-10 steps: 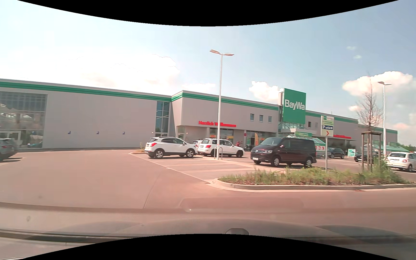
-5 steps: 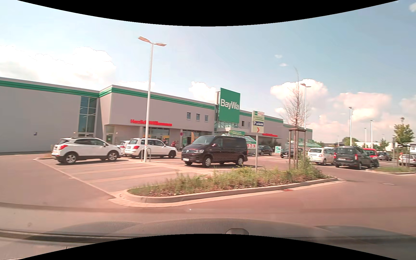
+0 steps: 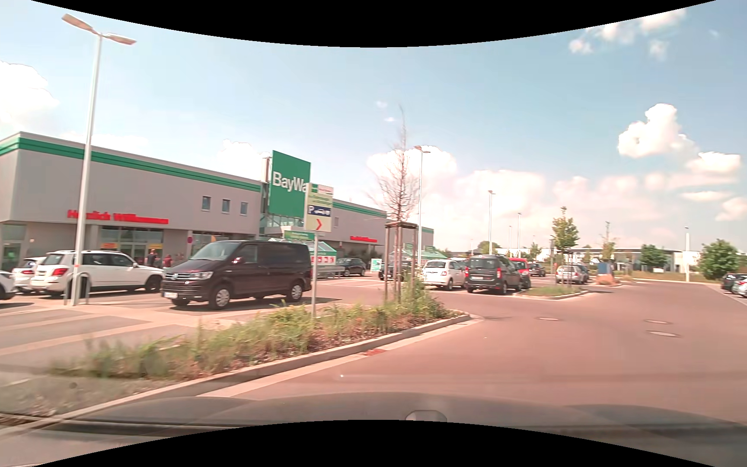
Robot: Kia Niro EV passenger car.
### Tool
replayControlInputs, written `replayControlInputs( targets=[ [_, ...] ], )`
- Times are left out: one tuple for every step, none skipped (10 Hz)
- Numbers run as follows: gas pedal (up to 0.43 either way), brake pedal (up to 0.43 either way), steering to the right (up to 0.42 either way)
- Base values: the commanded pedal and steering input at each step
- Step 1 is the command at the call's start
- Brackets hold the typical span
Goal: Follow the waypoints while adhering to traffic rules and regulations
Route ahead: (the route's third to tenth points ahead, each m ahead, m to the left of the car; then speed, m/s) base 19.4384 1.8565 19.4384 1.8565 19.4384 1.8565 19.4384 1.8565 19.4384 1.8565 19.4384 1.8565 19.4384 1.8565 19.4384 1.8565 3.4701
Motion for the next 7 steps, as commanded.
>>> replayControlInputs(
  targets=[
    [0.098, 0.0, 0.695],
    [0.098, 0.0, 0.678],
    [0.098, 0.0, 0.646],
    [0.098, 0.0, 0.616],
    [0.098, 0.0, 0.575],
    [0.098, 0.0, 0.525],
    [0.098, 0.0, 0.473]
  ],
)
